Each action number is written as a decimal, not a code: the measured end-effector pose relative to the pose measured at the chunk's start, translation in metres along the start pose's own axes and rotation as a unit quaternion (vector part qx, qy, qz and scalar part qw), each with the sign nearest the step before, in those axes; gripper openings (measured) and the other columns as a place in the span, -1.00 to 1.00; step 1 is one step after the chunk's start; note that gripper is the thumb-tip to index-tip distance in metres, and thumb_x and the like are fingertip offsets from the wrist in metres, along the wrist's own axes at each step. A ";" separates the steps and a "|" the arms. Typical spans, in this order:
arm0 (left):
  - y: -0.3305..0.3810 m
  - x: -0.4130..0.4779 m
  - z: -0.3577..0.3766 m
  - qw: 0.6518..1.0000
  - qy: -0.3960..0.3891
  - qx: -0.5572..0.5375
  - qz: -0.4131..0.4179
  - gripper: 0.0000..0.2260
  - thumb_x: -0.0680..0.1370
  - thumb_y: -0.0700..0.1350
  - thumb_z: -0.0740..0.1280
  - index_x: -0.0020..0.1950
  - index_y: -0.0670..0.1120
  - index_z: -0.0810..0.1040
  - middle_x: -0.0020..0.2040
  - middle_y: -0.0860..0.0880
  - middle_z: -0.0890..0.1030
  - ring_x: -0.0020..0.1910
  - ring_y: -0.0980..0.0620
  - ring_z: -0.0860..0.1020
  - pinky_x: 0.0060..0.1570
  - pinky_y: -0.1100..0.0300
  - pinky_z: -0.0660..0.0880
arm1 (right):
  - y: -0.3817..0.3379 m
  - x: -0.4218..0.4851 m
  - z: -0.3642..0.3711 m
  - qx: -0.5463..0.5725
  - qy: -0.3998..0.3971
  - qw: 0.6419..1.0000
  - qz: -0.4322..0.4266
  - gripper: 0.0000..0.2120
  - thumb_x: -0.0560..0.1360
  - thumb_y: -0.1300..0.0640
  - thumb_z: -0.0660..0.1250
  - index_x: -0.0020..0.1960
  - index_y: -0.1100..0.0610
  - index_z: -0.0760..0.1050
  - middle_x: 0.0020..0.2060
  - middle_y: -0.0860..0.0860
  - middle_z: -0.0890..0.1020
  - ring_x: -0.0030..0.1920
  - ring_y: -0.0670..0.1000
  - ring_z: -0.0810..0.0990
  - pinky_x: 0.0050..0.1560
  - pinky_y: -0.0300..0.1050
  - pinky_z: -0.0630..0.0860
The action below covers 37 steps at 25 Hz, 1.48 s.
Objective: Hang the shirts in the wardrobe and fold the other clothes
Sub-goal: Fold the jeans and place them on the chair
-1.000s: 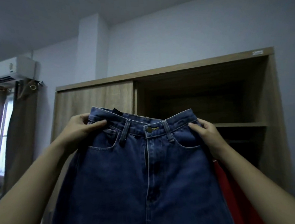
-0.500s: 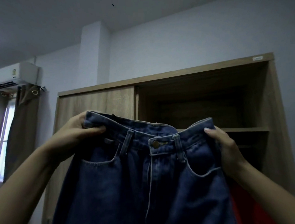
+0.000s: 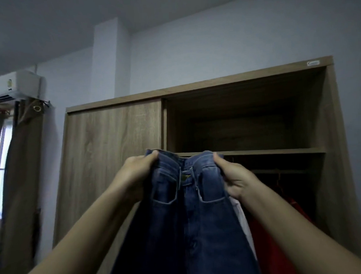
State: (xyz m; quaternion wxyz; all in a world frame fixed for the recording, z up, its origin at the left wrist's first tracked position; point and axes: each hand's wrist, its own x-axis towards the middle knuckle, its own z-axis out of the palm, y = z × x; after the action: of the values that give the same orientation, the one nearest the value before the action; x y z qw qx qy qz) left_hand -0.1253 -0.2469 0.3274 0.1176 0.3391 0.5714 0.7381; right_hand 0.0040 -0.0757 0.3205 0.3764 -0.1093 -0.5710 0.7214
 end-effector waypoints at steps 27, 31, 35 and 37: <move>-0.024 -0.010 0.026 0.969 -0.044 0.205 0.129 -0.73 0.49 0.17 0.31 0.05 0.03 0.55 -0.03 -0.01 0.67 -0.11 0.05 0.65 -0.08 0.13 0.56 | 0.052 -0.007 -0.022 -0.330 0.058 0.891 -0.306 -0.60 0.46 -0.17 0.31 0.14 0.09 0.44 0.01 -0.06 0.59 0.07 0.00 0.59 0.12 0.03 0.55; -0.037 -0.002 0.031 0.934 0.070 0.255 0.239 -0.78 0.48 0.12 0.36 0.03 0.04 0.56 -0.05 0.02 0.64 -0.05 0.03 0.62 0.08 0.00 0.56 | 0.052 -0.013 -0.041 -0.306 -0.039 0.917 -0.253 -0.37 0.35 -0.21 0.35 0.32 0.01 0.28 0.14 -0.08 0.52 0.16 -0.07 0.55 0.17 -0.10 0.51; -0.035 0.011 0.026 0.943 0.080 0.182 0.266 -0.60 0.37 0.25 0.33 0.05 0.02 0.58 -0.03 -0.01 0.67 -0.03 0.02 0.64 0.06 -0.06 0.57 | 0.112 -0.049 -0.089 -0.337 -0.113 0.914 -0.194 -0.33 0.40 0.02 0.44 0.39 0.02 0.18 0.10 -0.28 0.44 0.10 -0.39 0.47 0.14 -0.42 0.41; -0.035 0.015 0.025 0.948 0.068 0.152 0.272 -0.70 0.44 0.17 0.35 0.04 0.00 0.57 -0.04 0.00 0.66 -0.04 0.03 0.64 0.05 -0.05 0.58 | 0.165 -0.073 -0.120 -0.342 -0.068 0.920 -0.179 -0.64 0.46 0.05 0.39 0.22 -0.04 0.39 0.04 -0.27 0.55 0.01 -0.39 0.53 0.05 -0.39 0.44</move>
State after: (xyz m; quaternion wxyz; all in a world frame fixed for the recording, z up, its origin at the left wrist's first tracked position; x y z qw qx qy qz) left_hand -0.1282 -0.2084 0.3034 -0.1794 0.4441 0.5694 0.6681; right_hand 0.0564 -0.0461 0.1118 0.3990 -0.0778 -0.8173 0.4084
